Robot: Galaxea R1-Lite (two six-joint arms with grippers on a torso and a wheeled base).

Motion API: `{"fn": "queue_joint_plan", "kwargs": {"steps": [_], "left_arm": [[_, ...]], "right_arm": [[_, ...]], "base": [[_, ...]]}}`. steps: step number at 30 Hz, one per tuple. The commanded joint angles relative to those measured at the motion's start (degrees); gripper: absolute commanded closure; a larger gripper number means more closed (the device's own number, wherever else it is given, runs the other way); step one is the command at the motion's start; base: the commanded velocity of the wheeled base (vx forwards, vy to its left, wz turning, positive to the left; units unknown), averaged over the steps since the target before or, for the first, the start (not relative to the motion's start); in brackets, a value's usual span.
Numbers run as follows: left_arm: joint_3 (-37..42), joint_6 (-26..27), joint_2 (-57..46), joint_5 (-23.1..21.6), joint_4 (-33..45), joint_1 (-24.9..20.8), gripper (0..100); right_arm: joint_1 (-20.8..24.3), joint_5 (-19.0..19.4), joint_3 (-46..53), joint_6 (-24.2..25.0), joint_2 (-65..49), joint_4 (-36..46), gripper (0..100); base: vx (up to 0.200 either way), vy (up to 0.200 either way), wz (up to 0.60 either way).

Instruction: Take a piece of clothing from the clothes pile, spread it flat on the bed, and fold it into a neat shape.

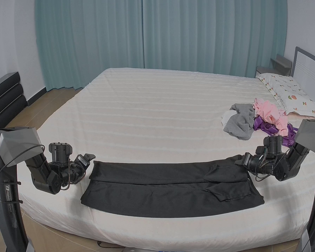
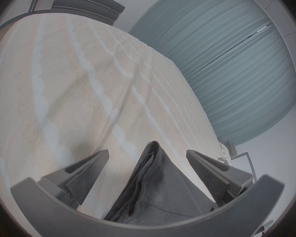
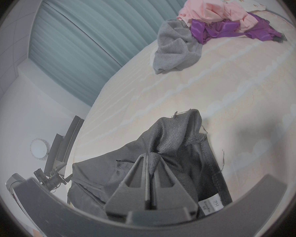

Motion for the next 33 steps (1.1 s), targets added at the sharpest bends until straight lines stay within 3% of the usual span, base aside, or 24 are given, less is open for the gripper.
{"fn": "queue_joint_plan", "kwargs": {"steps": [1,10,11,23,33], "left_arm": [[0.4,0.1,0.0,0.0,-0.2,-0.1,0],[0.9,0.1,0.0,0.0,-1.1,-0.1,0],[0.9,0.0,0.0,0.0,-1.1,-0.1,0],[3.0,0.1,-2.1,-1.2,-1.0,0.1,0],[8.0,0.0,-8.1,-5.9,-1.1,0.2,0]], "right_arm": [[0.2,0.0,2.4,-0.3,-1.7,-3.2,100],[0.1,-0.7,2.3,-0.5,0.6,-3.7,100],[-0.1,-0.8,2.1,-0.6,1.2,-3.6,0],[-3.1,-0.1,3.7,0.4,-0.4,-4.4,0],[-3.5,-0.6,14.2,12.7,-9.5,-6.4,0]], "base": [[0.0,0.0,0.0],[0.0,0.0,0.0],[0.0,0.0,0.0],[0.0,0.0,0.0],[0.0,0.0,0.0]]}}
